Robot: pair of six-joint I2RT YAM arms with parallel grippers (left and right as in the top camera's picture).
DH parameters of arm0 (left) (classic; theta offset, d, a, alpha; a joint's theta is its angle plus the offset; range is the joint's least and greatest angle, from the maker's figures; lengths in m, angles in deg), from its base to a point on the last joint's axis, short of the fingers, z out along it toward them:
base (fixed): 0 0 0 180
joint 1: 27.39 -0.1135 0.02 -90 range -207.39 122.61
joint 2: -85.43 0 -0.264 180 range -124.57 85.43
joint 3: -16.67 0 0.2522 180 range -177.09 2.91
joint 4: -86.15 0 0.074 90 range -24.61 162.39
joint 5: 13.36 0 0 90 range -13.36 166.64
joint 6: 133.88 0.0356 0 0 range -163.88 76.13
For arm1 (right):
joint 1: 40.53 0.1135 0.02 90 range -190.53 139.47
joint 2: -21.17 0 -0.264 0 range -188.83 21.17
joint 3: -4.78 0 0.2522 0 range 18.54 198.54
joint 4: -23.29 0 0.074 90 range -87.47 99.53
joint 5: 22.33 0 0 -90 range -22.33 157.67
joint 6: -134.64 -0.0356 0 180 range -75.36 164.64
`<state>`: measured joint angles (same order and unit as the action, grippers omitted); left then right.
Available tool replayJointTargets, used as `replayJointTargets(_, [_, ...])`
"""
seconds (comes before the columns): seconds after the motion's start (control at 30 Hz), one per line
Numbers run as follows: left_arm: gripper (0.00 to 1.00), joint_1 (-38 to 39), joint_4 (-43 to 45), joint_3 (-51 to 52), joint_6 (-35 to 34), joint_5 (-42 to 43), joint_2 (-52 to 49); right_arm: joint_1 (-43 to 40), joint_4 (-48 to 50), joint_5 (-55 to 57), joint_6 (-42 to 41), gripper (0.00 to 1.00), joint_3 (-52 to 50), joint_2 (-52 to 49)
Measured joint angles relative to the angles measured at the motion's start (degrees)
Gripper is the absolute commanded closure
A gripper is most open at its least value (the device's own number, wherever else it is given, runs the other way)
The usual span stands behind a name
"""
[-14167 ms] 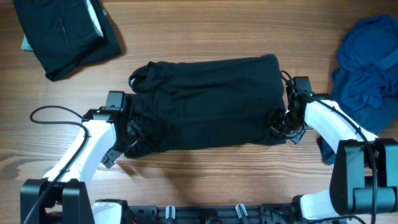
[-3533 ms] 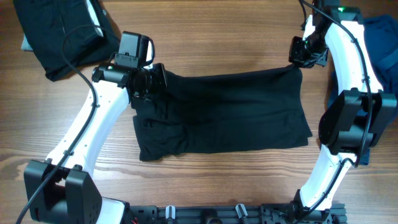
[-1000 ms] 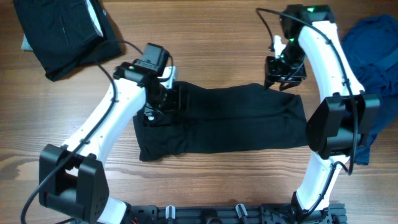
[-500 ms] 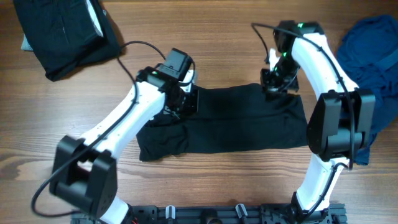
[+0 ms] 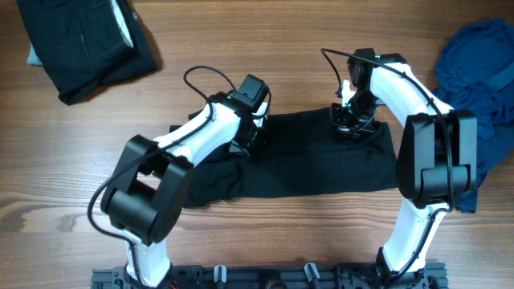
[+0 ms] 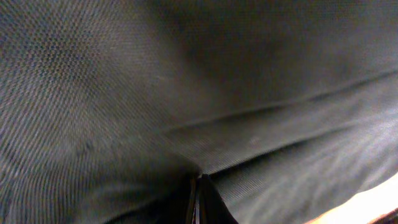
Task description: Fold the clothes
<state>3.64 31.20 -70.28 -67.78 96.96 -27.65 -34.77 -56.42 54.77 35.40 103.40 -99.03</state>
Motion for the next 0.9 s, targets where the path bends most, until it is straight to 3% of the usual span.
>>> replayJointTargets(0.57, [0.94, -0.44, -3.80, -0.50, -0.46, -0.74, -2.54, -0.17, -0.39, 6.97, -2.78, 0.96, -0.28, 0.00])
replayJointTargets(0.9, [0.94, -5.97, -7.26, -0.50, -0.46, -0.70, -2.54, -5.03, 0.46, 7.67, -3.10, 0.96, -3.32, 0.09])
